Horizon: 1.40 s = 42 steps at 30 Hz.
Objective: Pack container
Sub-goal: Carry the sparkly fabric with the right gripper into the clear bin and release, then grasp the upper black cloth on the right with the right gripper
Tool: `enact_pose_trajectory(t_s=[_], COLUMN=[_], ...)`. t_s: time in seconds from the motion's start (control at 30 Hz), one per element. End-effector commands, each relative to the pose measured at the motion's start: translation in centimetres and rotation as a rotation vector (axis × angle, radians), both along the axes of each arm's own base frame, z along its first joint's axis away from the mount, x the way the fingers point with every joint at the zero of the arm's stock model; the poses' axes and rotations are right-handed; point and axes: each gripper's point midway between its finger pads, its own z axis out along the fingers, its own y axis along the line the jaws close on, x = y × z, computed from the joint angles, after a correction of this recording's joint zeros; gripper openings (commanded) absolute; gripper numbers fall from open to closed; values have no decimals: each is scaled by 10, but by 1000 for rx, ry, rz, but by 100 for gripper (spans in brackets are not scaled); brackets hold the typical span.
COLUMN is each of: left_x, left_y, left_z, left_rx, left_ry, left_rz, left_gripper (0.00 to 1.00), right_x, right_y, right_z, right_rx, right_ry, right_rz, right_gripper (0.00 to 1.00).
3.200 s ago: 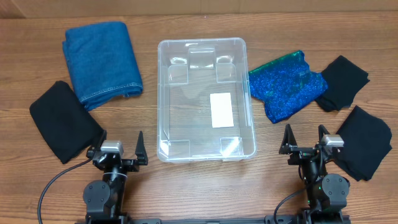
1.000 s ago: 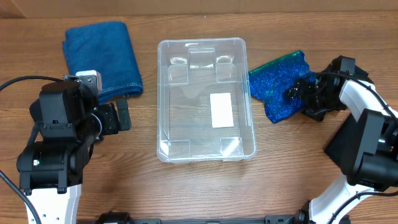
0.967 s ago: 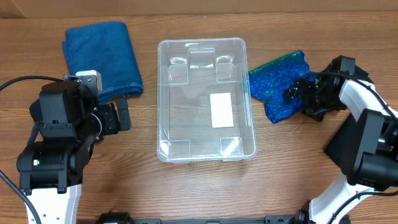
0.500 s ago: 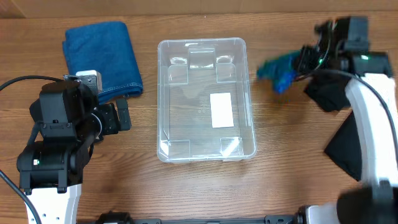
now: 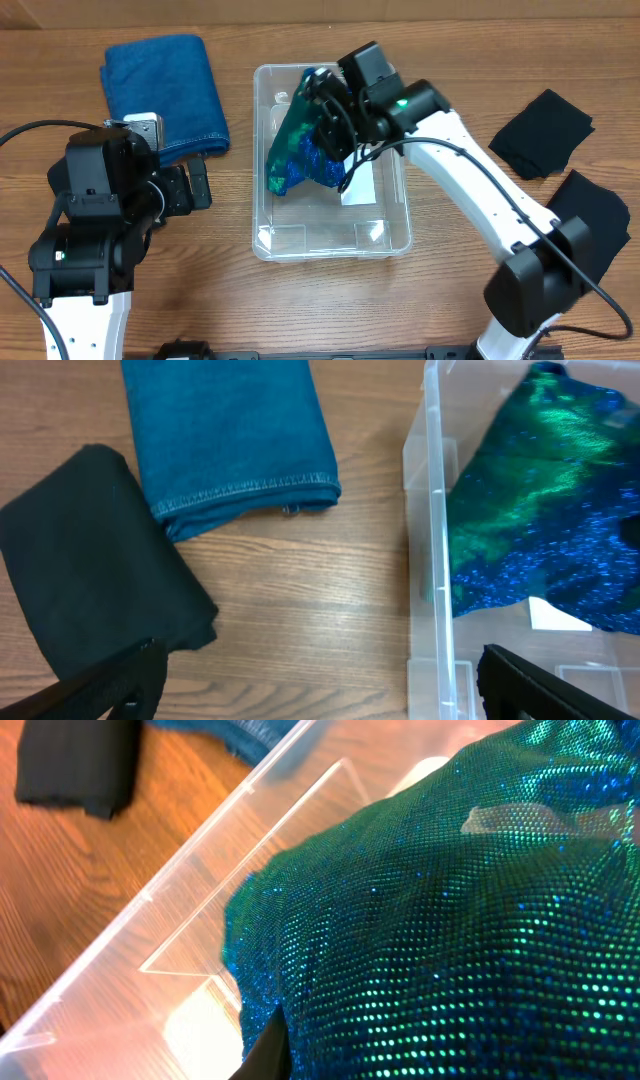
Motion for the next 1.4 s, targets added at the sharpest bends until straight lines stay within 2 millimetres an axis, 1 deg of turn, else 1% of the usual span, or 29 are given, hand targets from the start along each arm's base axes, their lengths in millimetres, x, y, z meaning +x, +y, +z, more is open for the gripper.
enact_pose_trajectory(t_s=[0.0,0.03,0.07,0.1,0.13,0.2,0.23,0.3,0.33,0.4,0.47,0.5,0.57,0.6,0.63,0.67,0.7,0.77,0.87,0.9,0.97,1.03,1.1,1.2,1.23,1.27,1.3,1.33,1.37], left_x=[3,4,4,4,4,4,4,4,4,4,4,4,4,4,4,4,4,4,4,3,3,3,3,4,4,4,4,3,3], left_y=[-2,-2,-2,-2,-2,-2,-2,-2,-2,-2,-2,-2,-2,-2,-2,-2,-2,-2,-2,-2,-2,-2,-2,-2,-2,-2,-2,-2,-2], left_z=[2,0,0,0,0,0,0,0,0,0,0,0,0,0,0,0,0,0,-1,-1,-1,-1,-1,-1,-1,-1,-1,-1,-1], left_rx=[3,2,2,2,2,1,2,2,2,2,2,2,2,2,2,2,2,2,2,2,1,2,1,1,1,1,-6,-8,-9], left_ry=[9,14,16,16,16,16,16,15,16,15,16,16,16,16,16,17,17,17,18,20,20,20,20,18,18,18,18,20,20], left_rz=[-14,-14,-14,-14,-14,-14,-15,-14,-14,-14,-14,-14,-14,-15,-15,-15,-15,-15,-15,-15,-14,-14,-14,-14,-14,-13,-5,-3,-3], left_gripper=[100,100,100,100,100,100,100,100,100,100,100,100,100,100,100,100,100,100,100,100,100,100,100,100,100,100,100,100,100], right_x=[-1,8,23,46,68,68,67,64,61,56,54,56,58,57,55,48,43,39,32,34,42,47,50,69,73,80,83,86,87], right_y=[12,1,-18,-49,-93,-110,-109,-102,-100,-116,-163,-219,-312,-360,-392,-445,-481,-516,-544,-547,-541,-534,-531,-501,-494,-483,-476,-471,-469], right_z=[11,5,-3,-11,-16,-17,-10,23,52,115,158,170,149,128,112,83,56,6,-62,-86,-119,-148,-164,-186,-187,-186,-186,-186,-186], right_rx=[29,-25,-107,-214,-310,-322,-314,-304,-291,-210,-100,-58,-34,6,35,50,60,98,101,101,117,118,113,153,149,144,140,135,126], right_ry=[-69,-86,-108,-138,-146,-117,-129,-224,-297,-421,-462,-442,-308,-210,-150,-60,17,149,308,352,403,451,470,487,485,475,472,472,471], right_rz=[101,58,-33,-208,-455,-514,-512,-520,-537,-659,-869,-1049,-1260,-1345,-1398,-1502,-1560,-1567,-1606,-1601,-1546,-1526,-1513,-1397,-1381,-1356,-1341,-1329,-1328], right_gripper=[4,13,86,100,100,100,100,100,100,100,100,100,100,100,100,100,100,100,100,100,100,100,100,99,89,70,41,21,8])
